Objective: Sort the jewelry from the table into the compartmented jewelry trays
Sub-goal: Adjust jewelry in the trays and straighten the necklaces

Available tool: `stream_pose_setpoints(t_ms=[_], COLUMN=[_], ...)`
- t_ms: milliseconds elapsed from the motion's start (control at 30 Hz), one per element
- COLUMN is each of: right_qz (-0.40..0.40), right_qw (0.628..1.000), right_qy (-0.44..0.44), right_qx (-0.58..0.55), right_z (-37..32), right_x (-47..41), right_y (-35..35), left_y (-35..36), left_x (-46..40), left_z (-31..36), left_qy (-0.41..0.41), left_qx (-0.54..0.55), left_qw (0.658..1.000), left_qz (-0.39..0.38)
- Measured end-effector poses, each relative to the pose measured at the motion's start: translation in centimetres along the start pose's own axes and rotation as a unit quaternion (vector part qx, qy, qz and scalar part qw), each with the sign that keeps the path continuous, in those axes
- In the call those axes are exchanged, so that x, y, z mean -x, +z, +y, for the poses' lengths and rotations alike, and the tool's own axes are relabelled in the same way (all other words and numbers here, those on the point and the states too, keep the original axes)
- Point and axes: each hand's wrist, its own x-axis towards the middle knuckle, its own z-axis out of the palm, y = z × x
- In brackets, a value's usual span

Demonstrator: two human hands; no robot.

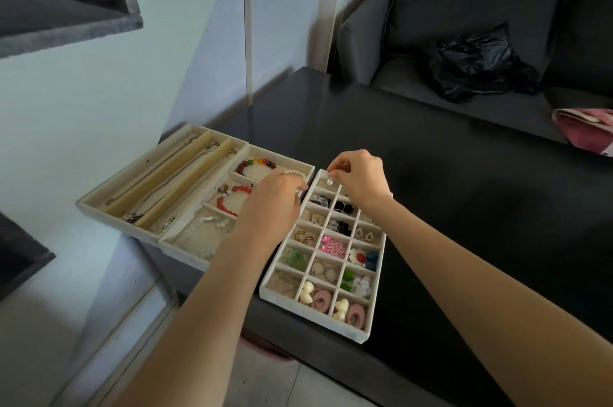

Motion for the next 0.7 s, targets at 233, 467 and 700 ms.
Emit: stream_pose_setpoints(t_ms=[233,467,700], right_qz=[-0.033,-0.036,-0.019], right_qw=[0.997,0.981,0.961], right_qy=[0.009,0.000,-0.012], right_qx=[0.073,0.191,0.274], right_z=[-0.4,-1.1,-1.2], right_x=[-0.5,-0.7,-0.7], right_y=[0.8,1.2,1.8], left_y=[0.6,0.5,0.6], left_x=[-0.2,-0.3,-0.3], left_z=[-0.7,-0.3,-0.3], left_qy=[0.000,-0.008,0.003], left_qx=[-0.043,-0.043,-0.034], left_qw=[0.999,0.999,0.999], left_qz=[-0.027,-0.030,-0.031])
